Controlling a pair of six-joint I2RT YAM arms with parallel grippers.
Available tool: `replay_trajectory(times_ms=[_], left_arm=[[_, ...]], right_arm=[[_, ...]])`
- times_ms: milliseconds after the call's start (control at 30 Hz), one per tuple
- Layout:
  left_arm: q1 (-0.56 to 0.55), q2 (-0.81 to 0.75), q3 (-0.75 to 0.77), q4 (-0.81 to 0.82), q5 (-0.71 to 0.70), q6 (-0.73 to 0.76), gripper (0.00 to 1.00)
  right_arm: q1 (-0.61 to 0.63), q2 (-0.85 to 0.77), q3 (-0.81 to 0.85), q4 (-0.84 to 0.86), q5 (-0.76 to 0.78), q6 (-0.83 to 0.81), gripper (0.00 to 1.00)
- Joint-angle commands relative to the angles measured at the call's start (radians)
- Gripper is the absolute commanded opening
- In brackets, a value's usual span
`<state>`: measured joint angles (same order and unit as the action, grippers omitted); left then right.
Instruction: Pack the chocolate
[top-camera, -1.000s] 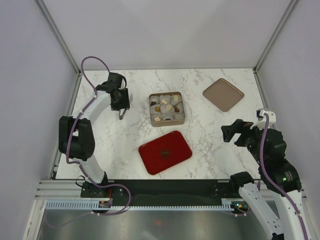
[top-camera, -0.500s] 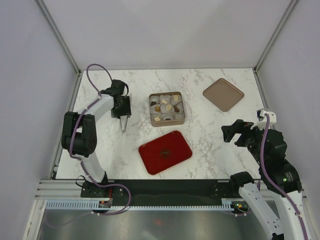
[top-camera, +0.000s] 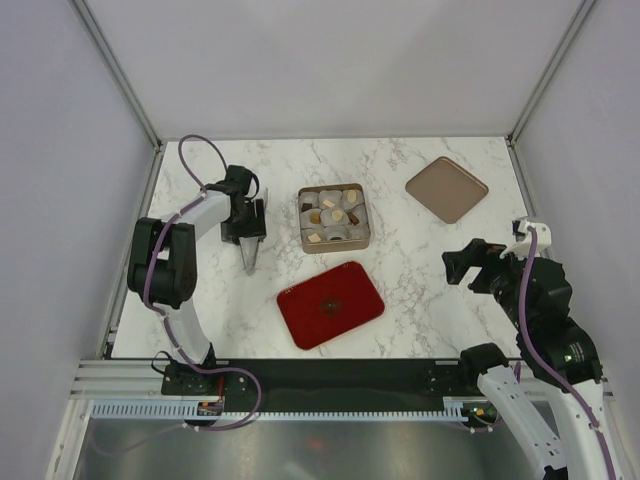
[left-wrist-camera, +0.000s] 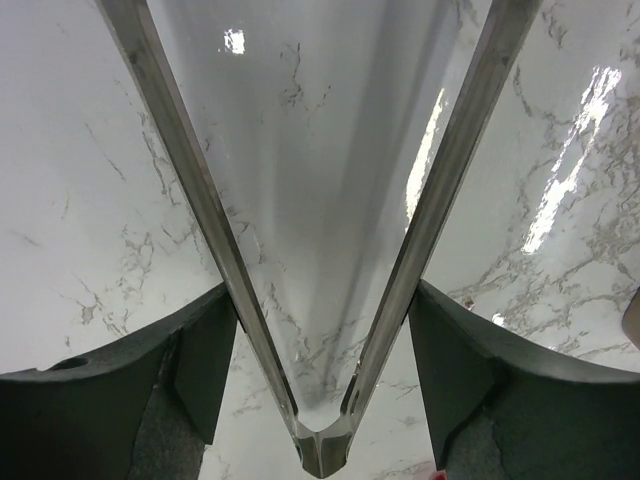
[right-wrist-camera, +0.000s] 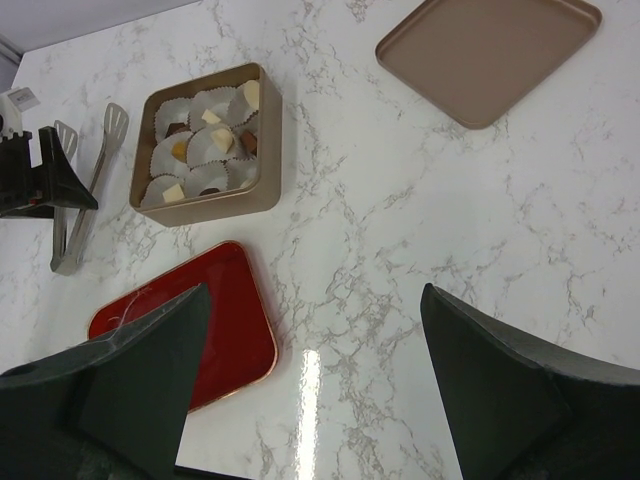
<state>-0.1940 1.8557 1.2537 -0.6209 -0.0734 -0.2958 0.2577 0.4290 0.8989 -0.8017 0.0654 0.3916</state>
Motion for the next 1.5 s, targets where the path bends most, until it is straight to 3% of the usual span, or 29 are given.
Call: replay_trajectory(times_ms=[0,67,100,133,167,333,467,633,767,900,1133,1267,1467], left_arm=[[0.002,-0.035,0.027,-0.005,-0.014,-0.025,0.76],[0.002,-0.050,0.036,-0.022,-0.009,-0.025,0.80],[0.002,-0.064,0.042,-0.031,-0.005,-0.020,0.86],[0.002,-0.072,0.053,-0.040,-0.002,-0.013,0.98],[0.002,-0.078,0.058,-0.048,-0.005,-0.008,1.00],[0.002,-0.156,0.073,-0.085,0.010,-0.003,1.00],[0.002,-0.272,0.078,-0.091,0.137,0.003,1.00],[-0.002,-0.453,0.026,-0.073,0.367,0.037,1.00],[-0.001,-0.604,-0.072,-0.047,0.411,0.053,1.00],[-0.001,-0.737,-0.236,0.024,0.488,0.050,1.00],[-0.002,-0.790,-0.324,0.066,0.521,0.038,1.00],[-0.002,-0.817,-0.332,0.067,0.498,0.043,1.00],[-0.002,-0.799,-0.332,0.066,0.484,0.043,1.00]], right_arm=[[0.003,0.027,0.000,0.029,0.004,-0.008,0.94],[0.002,0.043,0.005,0.027,0.005,-0.004,0.94],[0.002,0.063,0.006,0.027,0.005,0.000,0.94],[0.002,0.074,0.015,0.027,0.002,0.004,0.94],[0.002,0.088,0.021,0.027,0.001,0.013,0.94],[0.002,0.200,0.089,0.061,-0.019,0.072,0.93],[0.000,0.365,0.159,0.128,0.036,0.125,0.91],[-0.001,0.735,0.389,0.171,0.219,0.127,0.82],[-0.006,1.009,0.593,0.171,0.315,0.185,0.67],[-0.009,1.300,0.793,0.167,0.365,0.254,0.61],[-0.032,1.619,1.060,0.118,0.484,0.368,0.54],[-0.054,1.790,1.144,0.110,0.435,0.397,0.50],[-0.075,1.924,1.209,0.156,0.390,0.428,0.49]])
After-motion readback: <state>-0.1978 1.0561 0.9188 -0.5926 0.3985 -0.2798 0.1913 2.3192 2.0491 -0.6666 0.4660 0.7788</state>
